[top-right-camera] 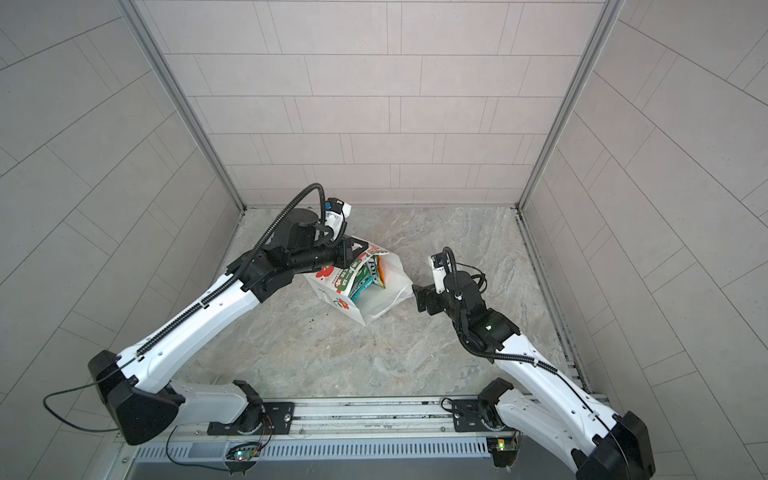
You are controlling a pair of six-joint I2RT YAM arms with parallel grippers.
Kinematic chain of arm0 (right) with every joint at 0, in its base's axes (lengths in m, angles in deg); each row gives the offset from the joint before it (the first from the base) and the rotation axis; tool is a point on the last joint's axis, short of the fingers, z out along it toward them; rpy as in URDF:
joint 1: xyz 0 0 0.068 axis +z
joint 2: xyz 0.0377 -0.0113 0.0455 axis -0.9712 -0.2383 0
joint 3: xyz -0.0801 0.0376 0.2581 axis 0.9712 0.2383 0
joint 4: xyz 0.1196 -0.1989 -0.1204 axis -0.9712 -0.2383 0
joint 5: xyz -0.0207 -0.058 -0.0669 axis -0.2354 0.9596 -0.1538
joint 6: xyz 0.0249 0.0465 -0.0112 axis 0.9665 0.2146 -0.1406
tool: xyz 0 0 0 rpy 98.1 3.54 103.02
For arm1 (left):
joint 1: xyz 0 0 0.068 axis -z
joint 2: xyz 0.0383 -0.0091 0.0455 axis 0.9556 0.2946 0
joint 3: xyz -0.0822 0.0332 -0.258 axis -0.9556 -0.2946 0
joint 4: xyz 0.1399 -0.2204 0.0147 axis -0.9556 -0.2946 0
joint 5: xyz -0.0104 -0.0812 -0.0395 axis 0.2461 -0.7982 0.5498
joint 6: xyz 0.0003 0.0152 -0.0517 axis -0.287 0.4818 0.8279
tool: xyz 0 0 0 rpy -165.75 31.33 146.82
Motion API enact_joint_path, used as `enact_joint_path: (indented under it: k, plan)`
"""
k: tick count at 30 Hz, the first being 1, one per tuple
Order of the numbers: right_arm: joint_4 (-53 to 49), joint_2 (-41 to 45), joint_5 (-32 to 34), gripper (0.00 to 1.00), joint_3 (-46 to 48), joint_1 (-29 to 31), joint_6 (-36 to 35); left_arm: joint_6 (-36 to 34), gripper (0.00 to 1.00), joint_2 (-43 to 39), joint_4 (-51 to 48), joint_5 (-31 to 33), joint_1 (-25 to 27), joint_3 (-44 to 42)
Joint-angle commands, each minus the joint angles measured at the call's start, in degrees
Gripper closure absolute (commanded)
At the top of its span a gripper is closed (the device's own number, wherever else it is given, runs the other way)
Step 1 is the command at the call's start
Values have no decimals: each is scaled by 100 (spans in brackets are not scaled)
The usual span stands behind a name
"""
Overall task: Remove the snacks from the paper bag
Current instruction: 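Hold the tilted bag with the left gripper while the right gripper reaches inside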
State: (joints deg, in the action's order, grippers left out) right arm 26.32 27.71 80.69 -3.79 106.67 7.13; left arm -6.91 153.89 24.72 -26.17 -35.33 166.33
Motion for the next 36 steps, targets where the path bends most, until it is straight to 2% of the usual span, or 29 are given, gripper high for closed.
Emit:
enact_joint_path:
  k: [1,4,11,15,19,26,29,33,36]
  plan:
    - [-454,14,-1122,10,-343,4,-157,222,100,-138,409,152,38,-37]
    - [-345,-14,-1700,11,-468,10,-20,226,100,-111,412,105,59,-10]
    - [180,-342,-2450,17,-453,123,94,319,100,-156,482,262,61,-72]
    - [383,-704,-2617,19,-468,339,63,436,100,-143,576,279,62,-74]
    - [526,-1066,-2646,21,-486,409,51,480,100,-115,593,271,61,-49]
    - [649,-1870,-2754,31,-653,554,1,490,100,-165,623,262,63,-45]
    - [708,-2145,-2495,33,-776,696,-60,496,100,-182,609,243,59,-44]
    - [727,-2566,-2160,43,-993,752,-48,490,100,-195,593,220,66,-32]
    - [786,-2843,-1907,45,-1124,758,-14,499,100,-210,600,203,62,-28]
